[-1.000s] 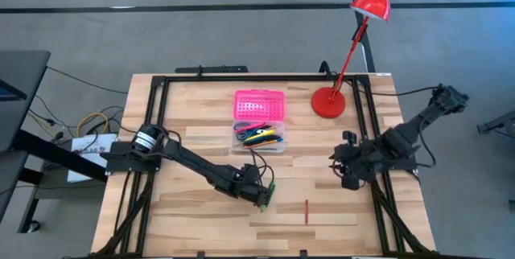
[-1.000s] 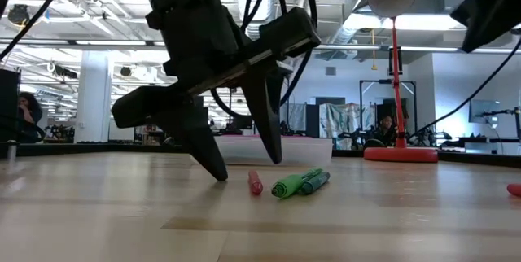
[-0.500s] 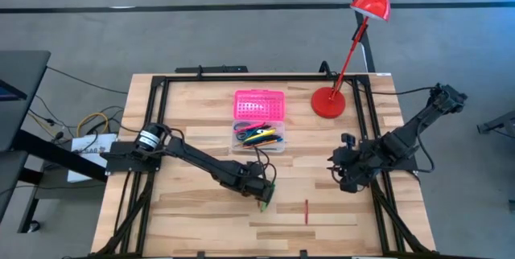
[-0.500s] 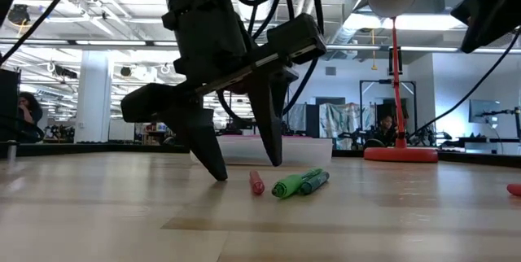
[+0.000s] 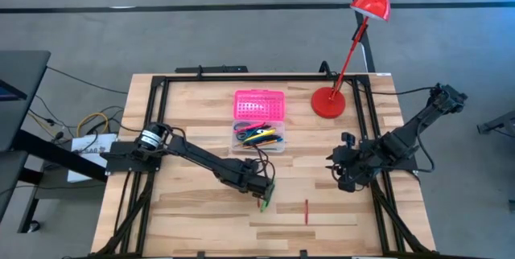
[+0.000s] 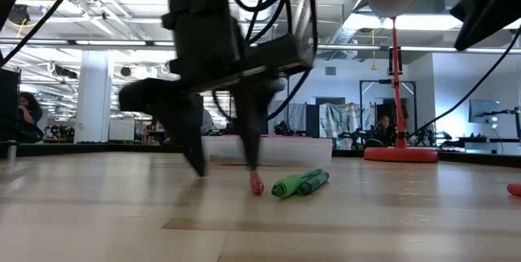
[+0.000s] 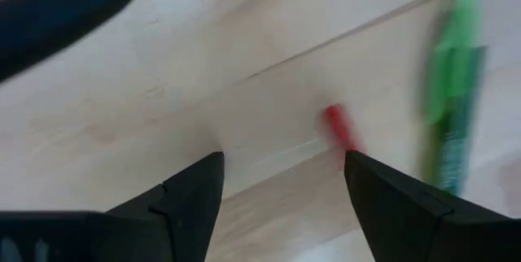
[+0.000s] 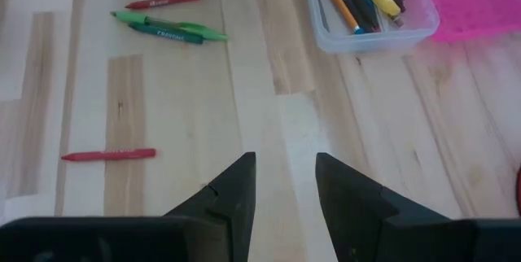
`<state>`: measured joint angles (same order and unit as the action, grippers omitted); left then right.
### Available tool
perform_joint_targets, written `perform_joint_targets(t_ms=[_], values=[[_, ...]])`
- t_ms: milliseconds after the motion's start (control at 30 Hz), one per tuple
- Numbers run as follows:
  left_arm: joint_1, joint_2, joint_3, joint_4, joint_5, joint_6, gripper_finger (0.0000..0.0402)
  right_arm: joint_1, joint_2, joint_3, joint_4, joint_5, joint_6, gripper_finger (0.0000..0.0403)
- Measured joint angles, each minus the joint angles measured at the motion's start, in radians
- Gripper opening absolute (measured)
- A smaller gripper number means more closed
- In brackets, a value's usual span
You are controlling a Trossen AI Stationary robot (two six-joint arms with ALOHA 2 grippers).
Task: Pick & place school supplies into a supply box
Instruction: Put the red crayon into the pink supply box
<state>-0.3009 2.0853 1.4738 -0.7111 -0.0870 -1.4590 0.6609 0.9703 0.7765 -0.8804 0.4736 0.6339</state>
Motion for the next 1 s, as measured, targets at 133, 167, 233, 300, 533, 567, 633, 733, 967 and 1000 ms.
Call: perform_joint_targets(t_ms=[133,167,233,300,533,567,633,733,967,1000], values=[[0.002,0.001,0.001,0.07,-0.02,0.001,0.0249,0.0,0.0,0.0,0.0,0.0,0.014,0.0121],[0.002,0.001,0.001,0.082,-0.022,0.001,0.0249,0.0,0.0,0.0,-0.001,0.0,0.014,0.0121],[0.001,0.001,0.001,0.102,-0.02,0.001,0.0249,0.0,0.0,0.0,-0.001,0.0,0.014,0.0121],[0.001,0.0,0.002,0.106,-0.017,0.001,0.0249,0.0,0.0,0.0,-0.001,0.0,0.013,0.0121],[-0.001,0.041,0.037,0.096,0.007,0.024,0.0249,0.0,0.001,-0.016,-0.001,0.008,0.006,0.0121],[-0.001,0.054,0.043,0.094,0.007,0.026,0.0249,0.0,0.0,-0.016,-0.001,0.008,0.006,0.0121],[-0.001,0.067,0.067,0.058,0.008,0.029,0.0249,0.0,0.0,-0.016,0.003,0.006,0.006,0.0121],[-0.001,0.089,0.099,-0.006,0.012,0.057,0.0249,0.0,0.0,-0.016,0.002,0.005,0.008,0.0121],[0.001,0.11,0.139,-0.09,0.018,0.093,0.0249,0.0,0.0,-0.016,0.002,0.005,0.014,0.0121],[0.001,0.119,0.14,-0.09,0.021,0.094,0.0249,0.0,0.0,-0.016,0.002,0.004,0.013,0.0121]])
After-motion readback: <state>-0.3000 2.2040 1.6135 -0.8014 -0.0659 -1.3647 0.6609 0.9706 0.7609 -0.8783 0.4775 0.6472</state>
